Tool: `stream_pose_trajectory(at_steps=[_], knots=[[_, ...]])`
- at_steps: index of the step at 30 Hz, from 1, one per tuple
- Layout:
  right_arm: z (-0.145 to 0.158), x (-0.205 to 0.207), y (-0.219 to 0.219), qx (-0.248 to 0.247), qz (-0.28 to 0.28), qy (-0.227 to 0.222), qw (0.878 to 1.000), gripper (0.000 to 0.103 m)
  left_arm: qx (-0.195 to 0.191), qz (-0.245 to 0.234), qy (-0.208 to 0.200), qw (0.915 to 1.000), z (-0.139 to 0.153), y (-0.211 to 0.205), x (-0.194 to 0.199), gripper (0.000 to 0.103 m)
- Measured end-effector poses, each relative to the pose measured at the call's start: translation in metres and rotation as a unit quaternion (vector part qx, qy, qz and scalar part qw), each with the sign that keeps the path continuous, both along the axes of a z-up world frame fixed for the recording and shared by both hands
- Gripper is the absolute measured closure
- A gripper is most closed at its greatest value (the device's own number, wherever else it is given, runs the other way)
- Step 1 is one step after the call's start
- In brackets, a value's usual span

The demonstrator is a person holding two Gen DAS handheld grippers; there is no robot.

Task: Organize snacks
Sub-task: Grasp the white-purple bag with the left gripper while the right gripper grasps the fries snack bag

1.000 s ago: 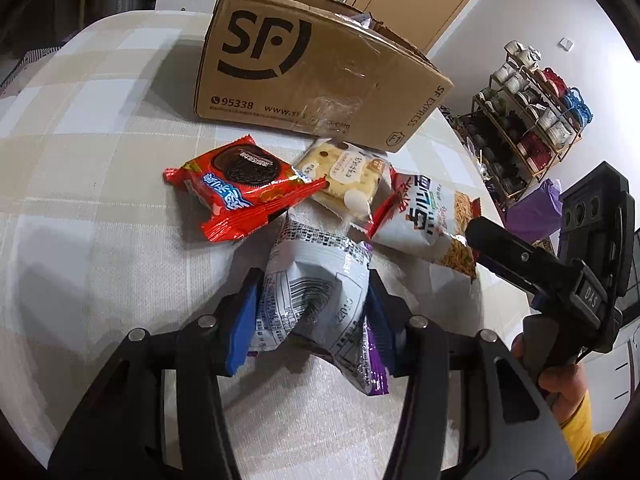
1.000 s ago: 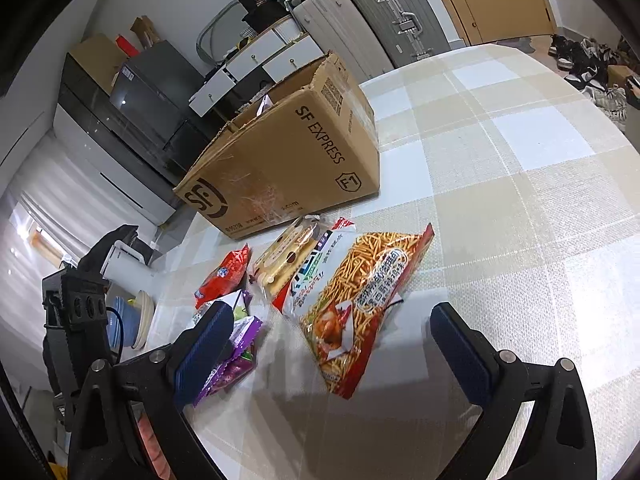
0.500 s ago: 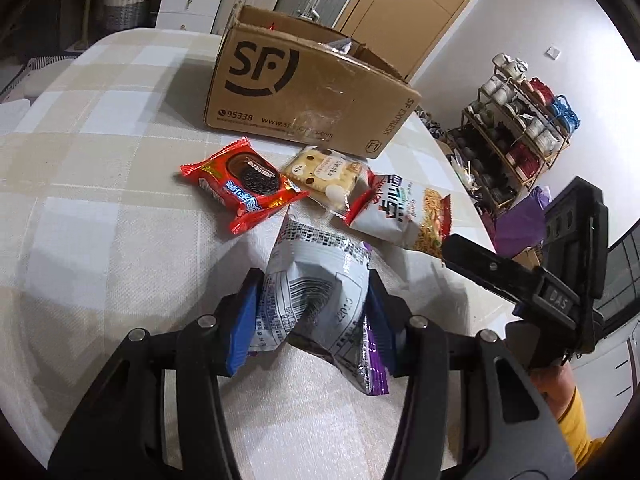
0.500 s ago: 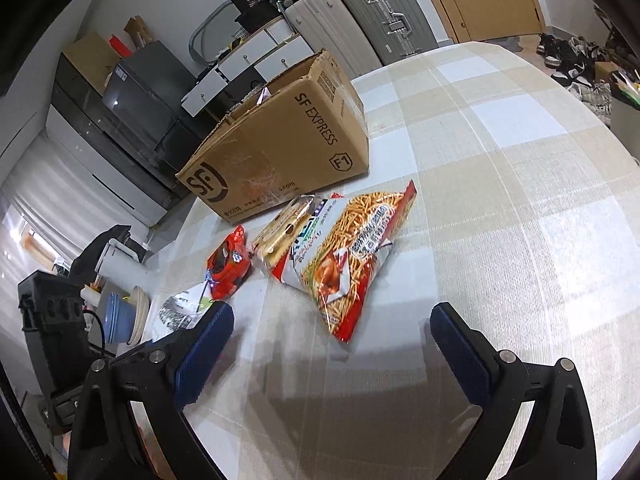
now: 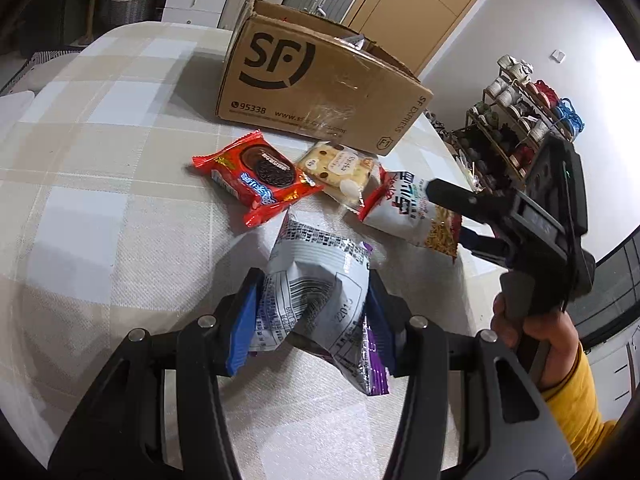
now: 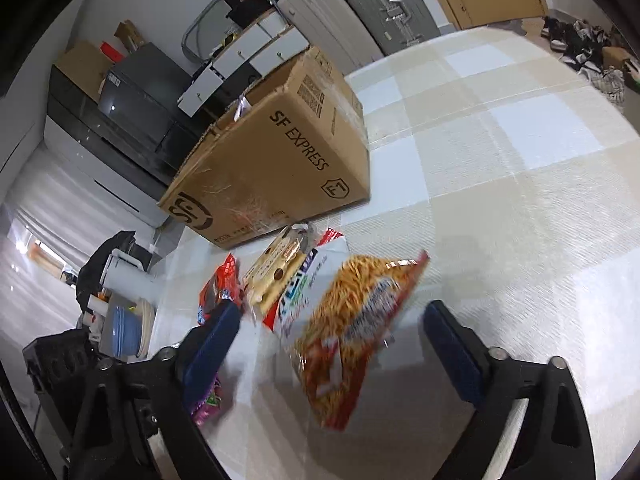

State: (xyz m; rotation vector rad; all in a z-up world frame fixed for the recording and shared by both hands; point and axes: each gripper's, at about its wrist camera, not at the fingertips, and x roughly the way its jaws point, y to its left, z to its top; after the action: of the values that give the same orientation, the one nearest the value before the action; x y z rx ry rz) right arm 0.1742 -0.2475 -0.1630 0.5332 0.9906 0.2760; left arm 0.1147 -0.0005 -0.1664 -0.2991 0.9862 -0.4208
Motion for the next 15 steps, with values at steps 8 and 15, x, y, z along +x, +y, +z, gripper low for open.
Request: stream_pose_trajectory(at_steps=[8,15], knots=[[-0.005,0.01,0.01,-0.02,0.013,0.003,1.0,0.052,0.002,0.001,0.012,0.9999,-0.006,-0.002,0.012,0.056],[-0.001,-0.009,0.015,-0.037,0.019,-0.028,0.999,0.059,0.003,-0.001,0.015,0.9999,-0.005,-0.005,0.012,0.056]])
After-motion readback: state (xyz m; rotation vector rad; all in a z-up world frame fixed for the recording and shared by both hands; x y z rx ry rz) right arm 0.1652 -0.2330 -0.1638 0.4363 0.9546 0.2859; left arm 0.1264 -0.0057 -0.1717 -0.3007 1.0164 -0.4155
